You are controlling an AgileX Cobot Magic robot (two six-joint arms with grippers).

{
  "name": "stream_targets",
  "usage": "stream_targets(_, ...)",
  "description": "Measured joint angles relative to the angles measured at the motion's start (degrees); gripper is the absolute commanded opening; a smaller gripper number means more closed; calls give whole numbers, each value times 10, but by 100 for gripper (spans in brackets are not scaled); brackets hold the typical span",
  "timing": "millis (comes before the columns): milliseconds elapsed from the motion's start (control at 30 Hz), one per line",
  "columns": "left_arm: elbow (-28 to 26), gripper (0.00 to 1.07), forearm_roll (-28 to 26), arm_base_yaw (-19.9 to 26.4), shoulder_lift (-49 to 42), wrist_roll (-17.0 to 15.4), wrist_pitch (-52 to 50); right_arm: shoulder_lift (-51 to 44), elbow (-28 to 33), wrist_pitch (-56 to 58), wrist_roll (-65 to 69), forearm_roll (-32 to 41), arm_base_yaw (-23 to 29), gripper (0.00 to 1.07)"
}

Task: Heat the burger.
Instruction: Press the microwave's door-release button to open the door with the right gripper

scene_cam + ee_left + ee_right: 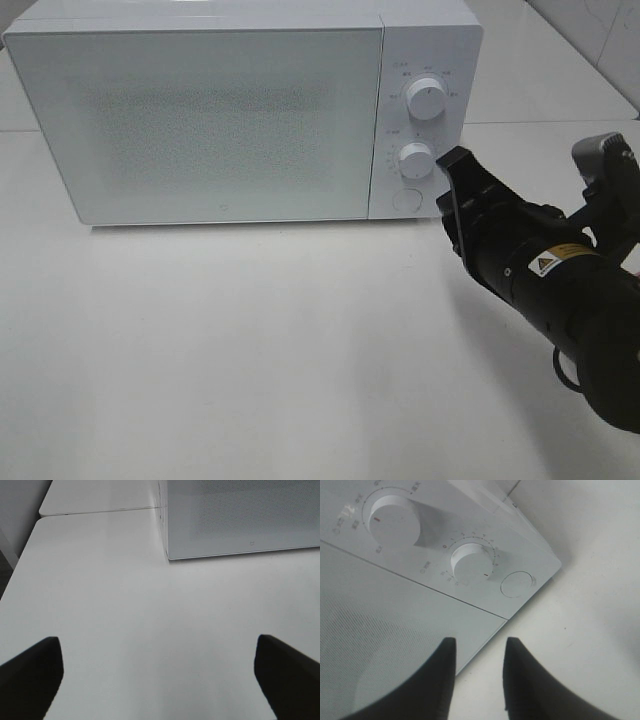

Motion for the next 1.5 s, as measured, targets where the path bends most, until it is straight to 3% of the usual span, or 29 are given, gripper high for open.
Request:
stream_targets(100, 0, 96, 0, 0, 0, 0, 0, 0, 0, 0, 85, 0, 0, 9)
stream_targets(200, 0, 96, 0, 0, 0, 0, 0, 0, 0, 0, 133, 0, 0, 6)
stream_targets(233, 0, 96, 0, 0, 0, 0, 0, 0, 0, 0, 155, 0, 0, 0)
stream_targets(767, 0, 96, 0, 0, 0, 0, 0, 52, -11, 19, 236, 0, 0, 0)
stream_targets(1100, 0, 96, 0, 0, 0, 0, 0, 125, -73, 27, 295, -100, -70, 0)
stream_targets(1500, 0, 96, 1, 0, 0, 0, 0, 184, -129, 37, 331, -123, -124, 0)
